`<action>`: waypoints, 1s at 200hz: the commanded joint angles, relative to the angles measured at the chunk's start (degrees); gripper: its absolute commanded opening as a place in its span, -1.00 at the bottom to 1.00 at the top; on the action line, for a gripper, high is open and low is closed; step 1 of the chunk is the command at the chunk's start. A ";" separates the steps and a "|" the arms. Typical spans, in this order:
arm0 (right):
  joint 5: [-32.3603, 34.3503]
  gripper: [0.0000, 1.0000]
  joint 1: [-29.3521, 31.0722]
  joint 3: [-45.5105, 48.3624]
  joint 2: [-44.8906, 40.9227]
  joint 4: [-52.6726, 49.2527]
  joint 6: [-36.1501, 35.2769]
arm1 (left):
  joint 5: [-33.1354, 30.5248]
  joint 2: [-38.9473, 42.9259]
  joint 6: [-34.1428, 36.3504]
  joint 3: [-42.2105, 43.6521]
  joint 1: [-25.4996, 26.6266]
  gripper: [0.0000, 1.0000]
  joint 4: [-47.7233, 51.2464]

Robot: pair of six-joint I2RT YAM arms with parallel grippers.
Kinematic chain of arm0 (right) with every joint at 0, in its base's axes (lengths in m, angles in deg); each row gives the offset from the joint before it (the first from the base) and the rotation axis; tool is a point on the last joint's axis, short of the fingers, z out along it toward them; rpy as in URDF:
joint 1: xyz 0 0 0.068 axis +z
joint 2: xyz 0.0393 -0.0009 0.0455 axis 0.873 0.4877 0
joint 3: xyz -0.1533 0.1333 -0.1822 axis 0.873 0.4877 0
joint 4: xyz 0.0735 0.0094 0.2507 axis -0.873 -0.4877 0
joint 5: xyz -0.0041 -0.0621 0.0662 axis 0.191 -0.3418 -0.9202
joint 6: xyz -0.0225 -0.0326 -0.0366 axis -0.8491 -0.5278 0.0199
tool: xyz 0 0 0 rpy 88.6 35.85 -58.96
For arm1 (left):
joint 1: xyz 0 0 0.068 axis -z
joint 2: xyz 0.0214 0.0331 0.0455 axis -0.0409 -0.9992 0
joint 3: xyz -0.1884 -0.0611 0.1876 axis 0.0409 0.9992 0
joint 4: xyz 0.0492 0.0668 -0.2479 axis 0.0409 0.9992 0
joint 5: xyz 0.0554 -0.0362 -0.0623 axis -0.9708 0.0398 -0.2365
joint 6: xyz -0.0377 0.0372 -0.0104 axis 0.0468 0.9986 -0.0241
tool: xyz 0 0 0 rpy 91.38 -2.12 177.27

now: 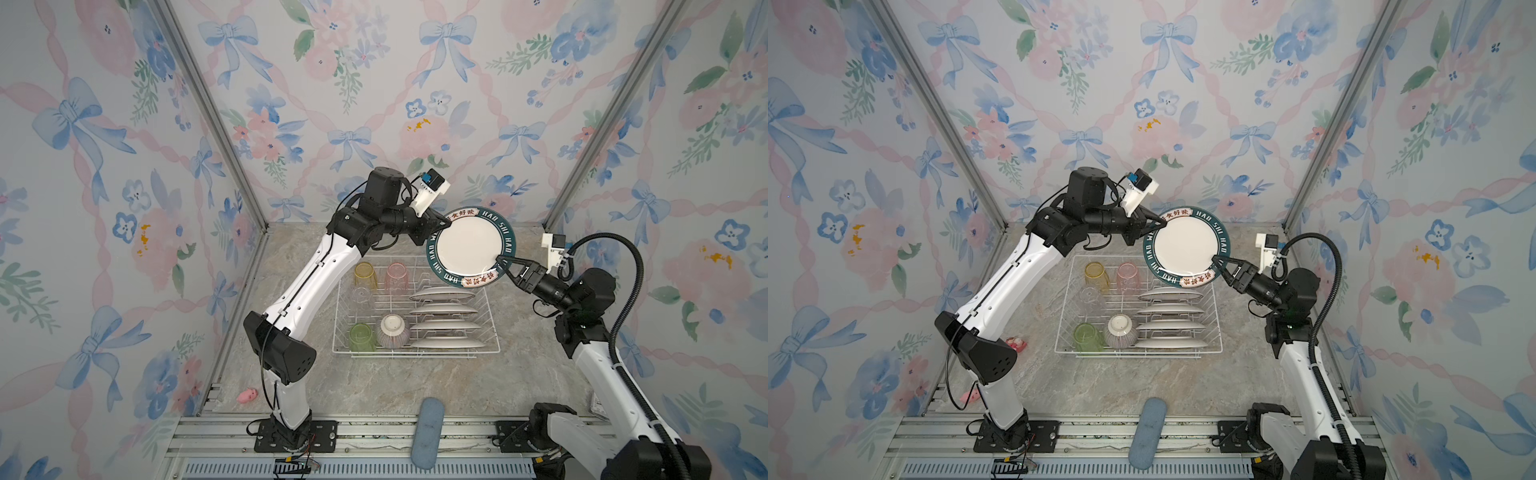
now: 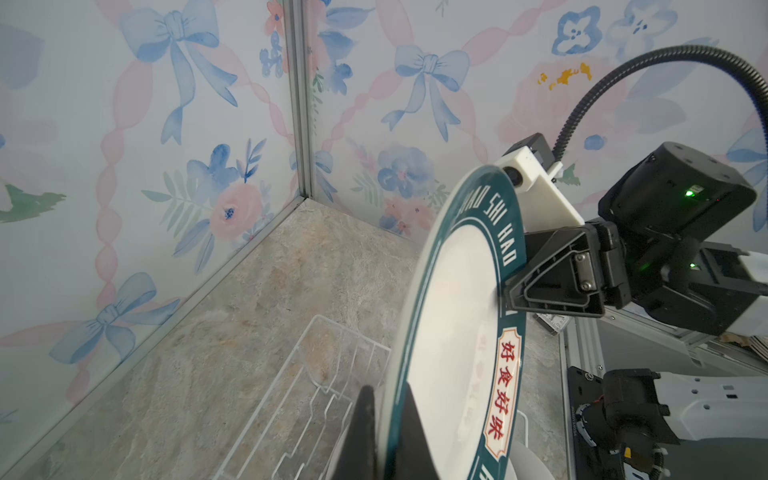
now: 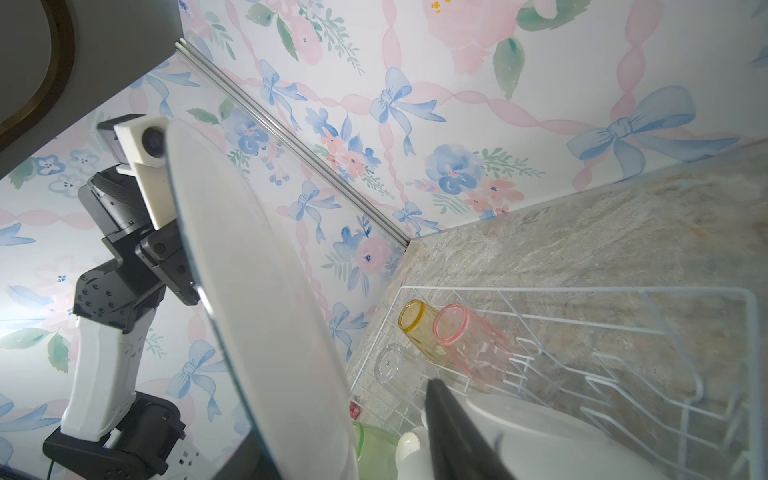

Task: Unload the mixed dishes from the dish rack
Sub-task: 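Hold the plate up while the right gripper grasps its opposite rim, then open the left gripper and carry the plate away with the right gripper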

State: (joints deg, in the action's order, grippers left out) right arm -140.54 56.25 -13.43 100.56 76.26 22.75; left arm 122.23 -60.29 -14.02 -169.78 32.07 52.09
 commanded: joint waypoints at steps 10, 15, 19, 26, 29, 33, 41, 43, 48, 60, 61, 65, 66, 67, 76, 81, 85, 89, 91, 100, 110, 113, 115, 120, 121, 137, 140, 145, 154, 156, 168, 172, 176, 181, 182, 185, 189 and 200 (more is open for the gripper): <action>-1.77 -0.27 -0.12 -0.96 0.14 2.69 1.51 | 4.35 -1.30 -2.37 -1.86 -0.42 -1.00 -4.07; -1.90 -0.30 -0.04 -1.24 0.13 1.84 0.96 | 4.50 -1.43 -2.47 -1.88 -0.47 -1.00 -4.28; -1.92 -0.31 -0.05 -1.36 0.12 1.05 0.62 | 4.66 -1.60 -2.48 -1.93 -0.45 -1.00 -4.43; -1.90 -0.34 0.20 -1.64 -0.05 -0.04 -0.02 | 5.08 -1.79 -2.65 -1.93 -0.44 -1.00 -4.81; -1.84 -0.35 0.18 -1.71 -0.18 -0.47 -0.28 | 5.12 -1.88 -2.78 -1.91 -0.48 -1.00 -4.99; -1.76 -0.37 0.32 -1.81 -0.24 -0.96 -0.61 | 5.34 -1.97 -2.90 -1.86 -0.47 -1.00 -5.18; -1.42 -0.42 0.42 -2.06 -0.49 -2.16 -1.22 | 5.58 -2.31 -3.16 -1.92 -0.49 -1.00 -5.52; -1.36 -0.43 0.47 -2.15 -0.56 -2.50 -1.40 | 5.65 -2.31 -3.18 -1.93 -0.49 -1.00 -5.57; -1.23 -0.47 0.50 -2.34 -0.69 -3.26 -1.71 | 5.78 -2.41 -3.26 -1.93 -0.49 -1.00 -5.69; -0.97 -0.58 0.50 -2.94 -1.02 -5.26 -2.84 | 5.86 -2.62 -3.36 -1.91 -0.49 -1.00 -5.89; -0.92 -0.60 0.51 -3.04 -1.07 -5.49 -2.95 | 5.88 -2.63 -3.36 -1.88 -0.49 -1.00 -5.86; -0.79 -0.64 0.56 -3.26 -1.22 -6.42 -3.46 | 5.88 -2.75 -3.41 -1.93 -0.41 -1.00 -5.84; -0.78 -0.65 0.58 -3.33 -1.26 -6.60 -3.57 | 5.85 -2.74 -3.43 -1.93 -0.41 -1.00 -5.83; -0.74 -0.66 0.55 -3.41 -1.27 -6.86 -3.67 | 5.79 -2.73 -3.44 -1.89 -0.45 -1.00 -5.83; -0.53 -0.72 0.60 -4.03 -1.46 -8.96 -4.81 | 5.94 -2.85 -3.45 -1.80 -0.43 -1.00 -5.77; -0.28 -0.76 0.60 -4.42 -1.62 -10.22 -5.56 | 5.99 -2.84 -3.54 -1.69 -0.48 -1.00 -5.83; -0.19 -0.78 0.59 -4.56 -1.72 -10.90 -5.83 | 6.02 -2.81 -3.59 -1.58 -0.47 -1.00 -5.78; -0.14 -0.82 0.57 -4.71 -1.85 -11.62 -6.30 | 5.99 -2.85 -3.62 -1.46 -0.44 -1.00 -5.84; -0.02 -0.82 0.60 -4.79 -1.96 -11.94 -6.51 | 5.92 -2.78 -3.63 -1.37 -0.41 -1.00 -5.81; 0.39 -0.88 0.60 -5.14 -2.12 -13.29 -7.21 | 5.75 -2.65 -3.70 -1.10 -0.49 -1.00 -5.81; 0.78 -0.96 0.52 -5.42 -2.18 -14.44 -7.69 | 5.03 -2.47 -3.81 -0.56 -0.46 -1.00 -5.80; 0.87 -0.98 0.57 -5.51 -2.27 -14.82 -7.84 | 4.77 -2.39 -3.80 -0.36 -0.48 -1.00 -5.81; 0.95 -1.00 0.57 -5.60 -2.26 -15.05 -7.91 | 4.63 -2.31 -3.80 -0.29 -0.44 -1.00 -5.82; 1.17 -1.00 0.54 -5.76 -2.28 -15.62 -8.21 | 4.38 -2.15 -3.72 0.16 -0.46 -1.00 -5.86; 1.21 -1.00 0.53 -5.81 -2.31 -15.73 -8.23 | 4.35 -2.08 -3.72 0.21 -0.39 -0.98 -5.84; 1.97 -1.00 0.60 -6.27 -2.48 -17.80 -9.19 | 3.07 -1.12 -3.20 2.11 -0.27 -0.74 -5.81; 2.21 -1.00 0.54 -6.42 -2.53 -18.32 -9.42 | 2.81 -0.75 -3.00 2.51 -0.19 -0.69 -5.82; 2.64 -1.00 0.50 -6.63 -2.68 -19.41 -9.99 | 2.13 -0.14 -2.64 3.46 -0.10 -0.61 -5.80; 3.53 -1.00 0.22 -7.13 -2.70 -21.48 -11.24 | 0.11 1.19 -2.03 5.26 0.18 -0.48 -5.82; 3.68 -1.00 0.13 -7.22 -2.76 -22.08 -11.57 | -0.42 1.55 -1.91 5.69 0.27 -0.46 -5.80; 4.75 -1.00 -0.87 -8.15 -2.79 -25.65 -13.54 | -3.10 3.84 -1.02 8.54 0.56 -0.32 -5.82; 5.19 -1.00 -1.36 -8.47 -2.67 -26.90 -14.10 | -3.91 4.64 -0.84 9.49 0.57 -0.30 -5.89; 5.50 -1.00 -1.89 -8.75 -2.56 -28.08 -14.62 | -4.50 5.43 -0.74 10.42 0.57 -0.29 -5.83; 5.85 -1.00 -2.77 -9.02 -2.44 -29.27 -14.98 | -5.02 6.62 -0.64 11.46 0.53 -0.28 -5.77; 5.92 -1.00 -2.93 -9.03 -2.39 -29.49 -15.04 | -5.14 6.83 -0.64 11.71 0.50 -0.28 -5.80; 6.07 -1.00 -3.45 -9.12 -2.21 -29.98 -15.10 | -5.50 7.52 -0.64 12.61 0.56 -0.28 -5.82; 6.23 -1.00 -4.28 -9.25 -2.10 -30.61 -15.09 | -5.83 8.39 -0.79 13.66 0.52 -0.28 -5.80; 6.88 -1.00 -6.63 -9.47 -1.43 -32.53 -15.38 | -5.99 10.83 -1.12 16.67 0.45 -0.25 -5.90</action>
State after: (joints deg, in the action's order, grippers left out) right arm -136.08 53.63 -19.74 99.05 49.25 9.74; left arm 119.28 -56.31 -16.47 -157.43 32.20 46.98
